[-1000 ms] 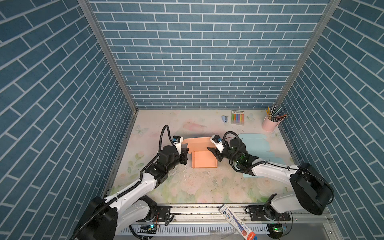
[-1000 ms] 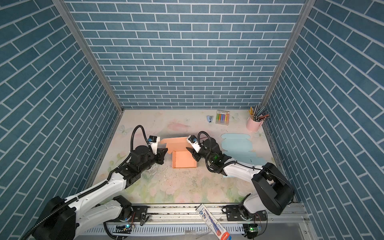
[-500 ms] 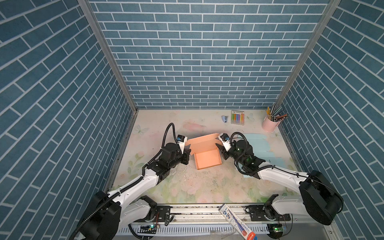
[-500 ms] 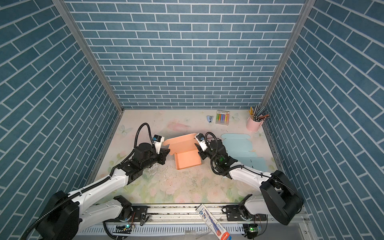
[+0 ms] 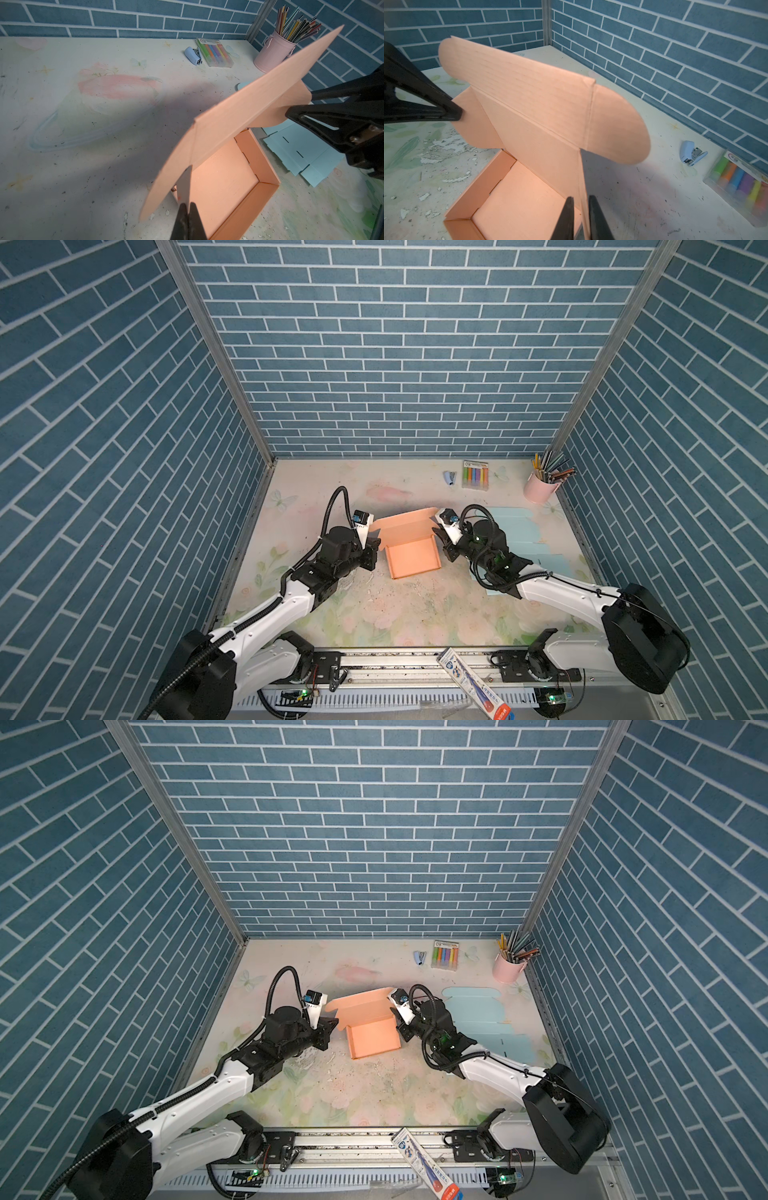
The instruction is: Fold the paper box
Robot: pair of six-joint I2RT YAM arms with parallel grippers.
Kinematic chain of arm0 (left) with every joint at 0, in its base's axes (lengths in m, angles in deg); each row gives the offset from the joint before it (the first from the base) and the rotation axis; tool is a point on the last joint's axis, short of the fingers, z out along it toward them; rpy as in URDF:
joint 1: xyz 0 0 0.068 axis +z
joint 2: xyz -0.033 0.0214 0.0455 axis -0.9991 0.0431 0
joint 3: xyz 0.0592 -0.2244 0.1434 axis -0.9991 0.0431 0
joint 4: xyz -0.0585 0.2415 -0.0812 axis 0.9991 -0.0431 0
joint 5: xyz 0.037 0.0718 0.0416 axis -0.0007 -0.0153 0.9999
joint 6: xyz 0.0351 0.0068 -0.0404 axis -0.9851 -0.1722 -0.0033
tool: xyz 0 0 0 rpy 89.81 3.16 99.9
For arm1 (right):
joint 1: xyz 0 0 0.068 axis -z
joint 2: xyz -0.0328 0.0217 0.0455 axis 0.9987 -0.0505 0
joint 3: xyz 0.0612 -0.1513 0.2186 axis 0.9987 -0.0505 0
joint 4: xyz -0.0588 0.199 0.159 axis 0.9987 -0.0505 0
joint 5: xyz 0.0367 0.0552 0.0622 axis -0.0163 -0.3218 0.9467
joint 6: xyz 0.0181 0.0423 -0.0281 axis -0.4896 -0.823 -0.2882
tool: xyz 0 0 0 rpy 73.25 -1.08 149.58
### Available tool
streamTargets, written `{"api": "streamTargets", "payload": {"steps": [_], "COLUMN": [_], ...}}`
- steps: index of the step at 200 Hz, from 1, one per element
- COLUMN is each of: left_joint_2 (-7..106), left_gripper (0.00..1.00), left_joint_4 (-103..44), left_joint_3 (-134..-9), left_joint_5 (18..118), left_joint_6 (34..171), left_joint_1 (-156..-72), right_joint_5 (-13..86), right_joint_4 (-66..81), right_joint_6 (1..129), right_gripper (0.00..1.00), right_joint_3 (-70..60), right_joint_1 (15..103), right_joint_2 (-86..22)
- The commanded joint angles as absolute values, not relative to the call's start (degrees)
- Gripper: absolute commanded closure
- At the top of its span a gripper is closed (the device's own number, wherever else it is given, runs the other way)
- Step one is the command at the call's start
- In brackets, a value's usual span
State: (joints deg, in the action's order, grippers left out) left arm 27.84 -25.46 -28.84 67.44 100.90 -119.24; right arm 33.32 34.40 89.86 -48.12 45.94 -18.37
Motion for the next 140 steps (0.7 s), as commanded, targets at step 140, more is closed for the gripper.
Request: {"api": "streamTargets", "payload": {"steps": [140], "left_joint_2": [30.2], "left_gripper": [1.0], "left_joint_4": [-22.2], "left_joint_3": [-31.6], "left_joint_5": [71.4], "left_joint_6": [101.8], "left_joint_1": [-119.8], "right_joint_5": [26.0], "right_joint_4": [34.1], "right_joint_6": [85.8], "right_gripper": [0.87], "right_joint_3": [-44.0], "right_joint_1": [42.7], "right_joint_2": [-22.5]}}
